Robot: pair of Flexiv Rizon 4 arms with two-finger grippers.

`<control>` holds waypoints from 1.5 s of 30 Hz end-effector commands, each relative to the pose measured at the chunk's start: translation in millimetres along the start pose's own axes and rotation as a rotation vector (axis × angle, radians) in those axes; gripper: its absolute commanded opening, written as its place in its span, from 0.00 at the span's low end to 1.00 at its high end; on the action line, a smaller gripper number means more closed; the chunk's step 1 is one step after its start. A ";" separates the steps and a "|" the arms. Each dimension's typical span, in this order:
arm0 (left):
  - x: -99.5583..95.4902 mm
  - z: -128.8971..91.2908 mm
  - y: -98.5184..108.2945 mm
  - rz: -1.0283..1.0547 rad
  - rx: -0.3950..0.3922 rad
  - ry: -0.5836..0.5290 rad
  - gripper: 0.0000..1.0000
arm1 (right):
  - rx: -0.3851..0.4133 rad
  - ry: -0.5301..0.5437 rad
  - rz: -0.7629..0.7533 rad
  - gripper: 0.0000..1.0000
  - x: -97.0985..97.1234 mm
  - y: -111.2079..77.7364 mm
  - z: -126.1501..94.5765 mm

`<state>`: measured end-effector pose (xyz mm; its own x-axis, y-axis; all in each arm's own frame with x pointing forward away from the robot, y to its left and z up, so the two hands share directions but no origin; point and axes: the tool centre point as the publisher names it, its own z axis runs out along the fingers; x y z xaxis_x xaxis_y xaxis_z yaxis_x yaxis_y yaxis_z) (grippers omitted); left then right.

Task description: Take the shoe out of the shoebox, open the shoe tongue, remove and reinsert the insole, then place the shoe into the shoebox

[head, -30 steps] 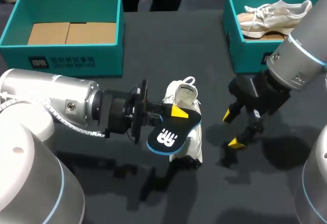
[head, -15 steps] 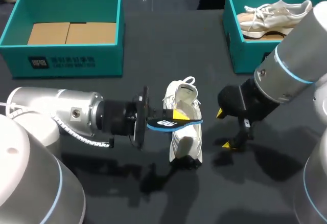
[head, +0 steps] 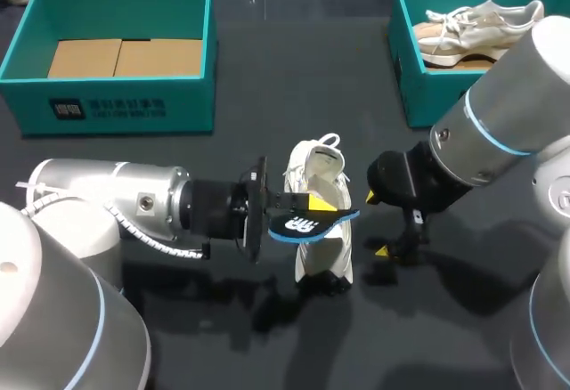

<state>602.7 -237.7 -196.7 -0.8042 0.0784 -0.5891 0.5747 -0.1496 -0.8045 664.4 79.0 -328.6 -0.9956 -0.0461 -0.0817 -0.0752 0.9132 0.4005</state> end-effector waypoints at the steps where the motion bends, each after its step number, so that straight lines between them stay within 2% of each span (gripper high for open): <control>1: -4.3 9.8 24.9 -0.002 0.026 -0.007 0.00 | -0.020 0.010 -0.003 1.00 -9.5 -0.6 23.1; 17: 0.5 7.3 57.8 -0.039 0.005 -0.005 0.00 | -0.030 0.002 0.018 1.00 -21.7 -6.8 41.5; 45: 11.4 0.1 95.2 -0.107 0.020 0.022 0.00 | -0.052 0.024 0.049 1.00 -24.5 -0.6 46.5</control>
<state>645.4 -249.4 -276.3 -0.8572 0.1113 -0.5027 0.4851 -0.1527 -0.8610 691.2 98.4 -366.4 -0.9992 -0.0107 -0.0389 -0.0269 0.8950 0.4452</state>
